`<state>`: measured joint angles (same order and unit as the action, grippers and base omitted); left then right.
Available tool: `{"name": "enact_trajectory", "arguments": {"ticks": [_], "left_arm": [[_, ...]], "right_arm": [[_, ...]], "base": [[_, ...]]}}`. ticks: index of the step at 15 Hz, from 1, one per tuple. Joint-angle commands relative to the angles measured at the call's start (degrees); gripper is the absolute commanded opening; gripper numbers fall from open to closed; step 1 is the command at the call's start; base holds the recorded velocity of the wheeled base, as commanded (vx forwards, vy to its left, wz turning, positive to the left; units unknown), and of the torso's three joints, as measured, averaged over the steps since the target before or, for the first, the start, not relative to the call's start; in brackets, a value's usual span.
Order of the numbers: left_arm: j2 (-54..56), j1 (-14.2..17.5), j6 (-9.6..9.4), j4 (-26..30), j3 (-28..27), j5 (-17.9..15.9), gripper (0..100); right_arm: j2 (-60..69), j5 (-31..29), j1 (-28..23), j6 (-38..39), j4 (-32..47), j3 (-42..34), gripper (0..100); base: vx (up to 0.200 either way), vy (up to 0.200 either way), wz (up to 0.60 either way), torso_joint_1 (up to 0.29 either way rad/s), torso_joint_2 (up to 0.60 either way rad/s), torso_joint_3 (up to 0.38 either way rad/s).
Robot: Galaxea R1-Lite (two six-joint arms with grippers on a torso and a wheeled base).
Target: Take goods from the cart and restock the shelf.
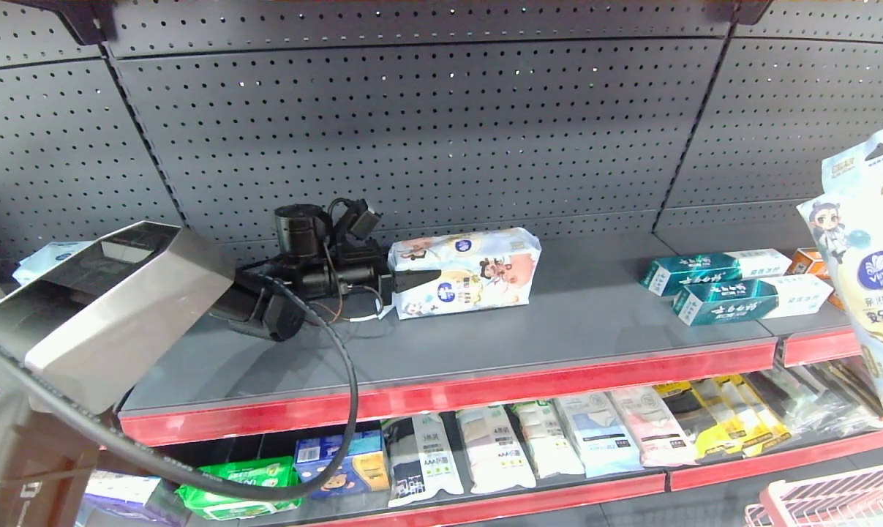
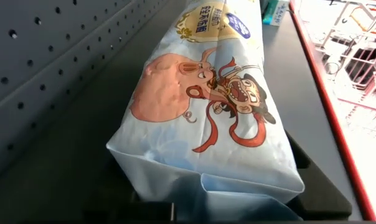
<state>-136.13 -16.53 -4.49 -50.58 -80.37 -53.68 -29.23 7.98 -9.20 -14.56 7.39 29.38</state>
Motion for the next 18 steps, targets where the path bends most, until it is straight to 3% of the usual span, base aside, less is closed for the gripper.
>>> {"name": "enact_trajectory", "arguments": {"ticks": [1,10,11,13,18], "left_arm": [[2.6,0.0,0.09,-0.9,3.3,0.1,0],[3.5,2.6,0.53,-7.9,11.5,0.1,0],[3.9,2.8,1.15,-9.2,12.5,0.1,0],[5.1,2.8,4.31,-13.8,15.9,-0.3,0],[5.4,2.8,6.07,-20.9,21.0,-1.3,0]], "right_arm": [[-0.5,0.0,0.0,0.0,0.0,0.2,0],[-1.1,0.0,0.0,0.0,0.0,0.0,0],[-1.1,0.0,0.0,0.0,0.0,0.0,0],[-1.1,0.0,0.0,0.0,0.0,-0.1,0],[-1.1,0.0,0.0,0.0,0.0,-0.1,0]], "base": [[0.0,0.0,0.0,0.0,0.0,0.0],[0.0,0.0,0.0,0.0,0.0,0.0],[0.0,0.0,0.0,0.0,0.0,0.0],[0.0,0.0,0.0,0.0,0.0,0.0],[0.0,0.0,0.0,0.0,0.0,0.0]]}}
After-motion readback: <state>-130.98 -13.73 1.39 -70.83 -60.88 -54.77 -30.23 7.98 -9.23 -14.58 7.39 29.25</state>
